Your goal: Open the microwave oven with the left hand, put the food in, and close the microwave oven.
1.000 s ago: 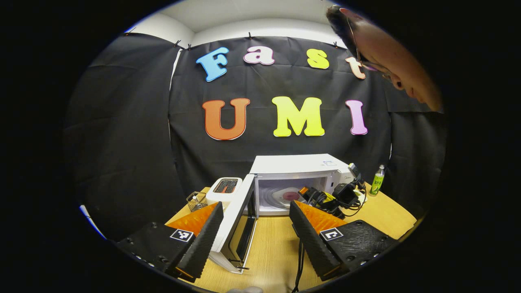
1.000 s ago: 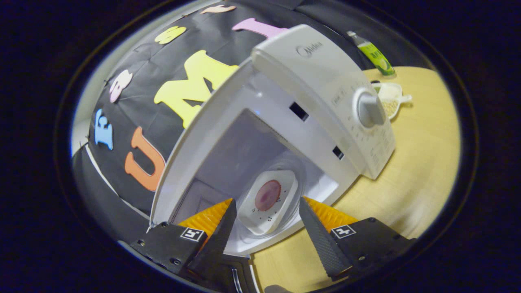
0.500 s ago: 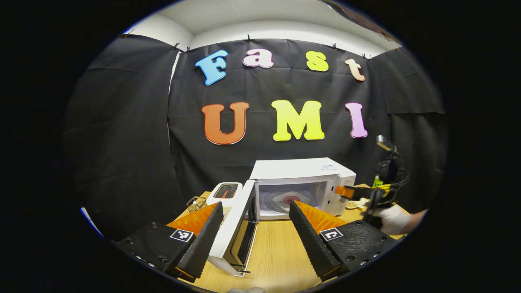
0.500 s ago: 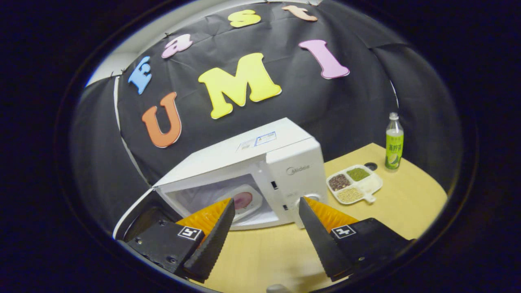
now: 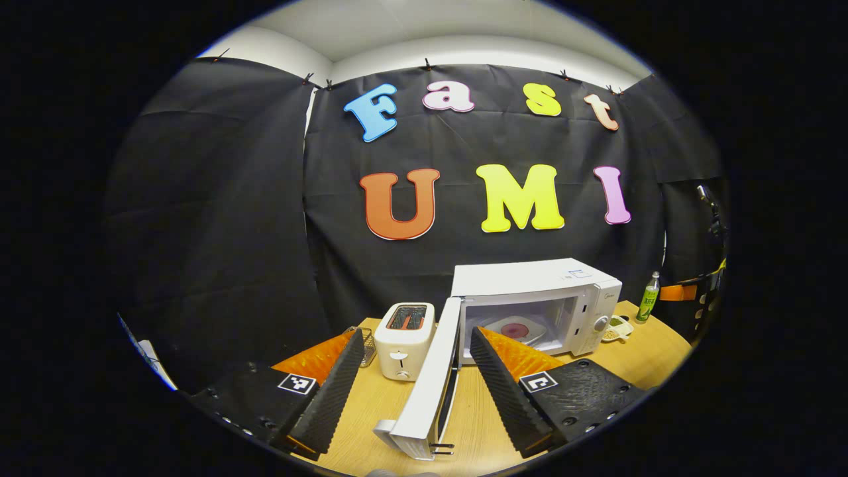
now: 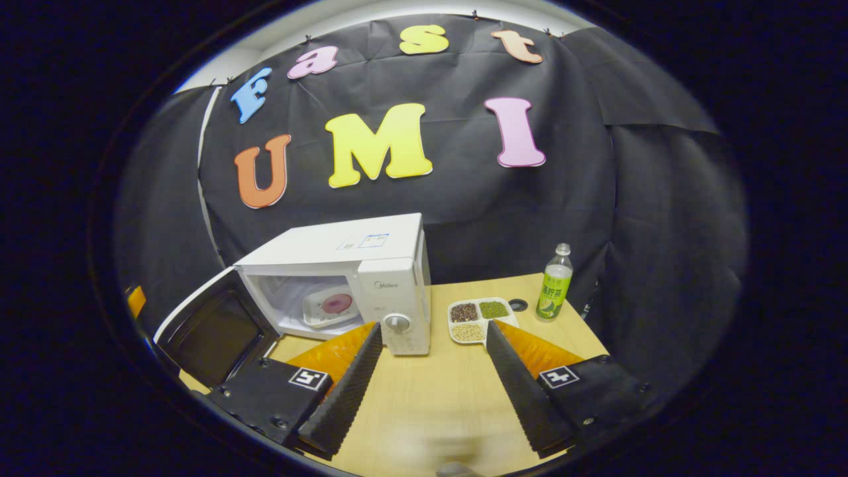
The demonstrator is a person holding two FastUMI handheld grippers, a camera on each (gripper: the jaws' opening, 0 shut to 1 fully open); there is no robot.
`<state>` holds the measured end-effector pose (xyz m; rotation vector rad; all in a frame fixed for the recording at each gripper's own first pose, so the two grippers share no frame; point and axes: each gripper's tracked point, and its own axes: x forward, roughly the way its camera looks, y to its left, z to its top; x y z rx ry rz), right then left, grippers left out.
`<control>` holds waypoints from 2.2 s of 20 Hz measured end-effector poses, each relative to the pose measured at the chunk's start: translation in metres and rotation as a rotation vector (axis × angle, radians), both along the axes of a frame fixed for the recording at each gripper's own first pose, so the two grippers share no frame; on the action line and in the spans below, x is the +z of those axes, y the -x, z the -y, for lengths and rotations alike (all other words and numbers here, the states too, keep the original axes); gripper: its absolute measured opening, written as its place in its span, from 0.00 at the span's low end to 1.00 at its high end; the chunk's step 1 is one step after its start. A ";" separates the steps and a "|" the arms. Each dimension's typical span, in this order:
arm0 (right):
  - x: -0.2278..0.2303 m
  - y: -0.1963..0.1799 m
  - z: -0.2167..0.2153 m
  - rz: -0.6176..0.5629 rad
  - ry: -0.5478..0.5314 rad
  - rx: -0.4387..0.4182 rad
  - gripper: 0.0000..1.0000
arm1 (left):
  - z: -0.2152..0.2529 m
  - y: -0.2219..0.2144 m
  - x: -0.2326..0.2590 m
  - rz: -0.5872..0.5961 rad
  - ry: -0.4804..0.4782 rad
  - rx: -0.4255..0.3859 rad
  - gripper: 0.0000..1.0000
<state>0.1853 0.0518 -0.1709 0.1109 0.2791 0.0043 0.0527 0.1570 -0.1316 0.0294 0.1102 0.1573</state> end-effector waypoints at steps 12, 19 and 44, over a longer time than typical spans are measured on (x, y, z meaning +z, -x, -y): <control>0.013 0.048 0.025 -0.034 -0.033 -0.057 0.92 | -0.058 -0.003 -0.061 -0.065 -0.089 0.030 0.00; 0.006 0.076 0.040 -0.070 -0.089 -0.120 0.91 | -0.064 0.002 -0.110 -0.142 -0.022 -0.009 0.00; 0.026 0.093 0.078 -0.086 -0.082 -0.131 0.92 | 0.183 -0.043 -0.128 -0.113 0.003 -0.427 0.00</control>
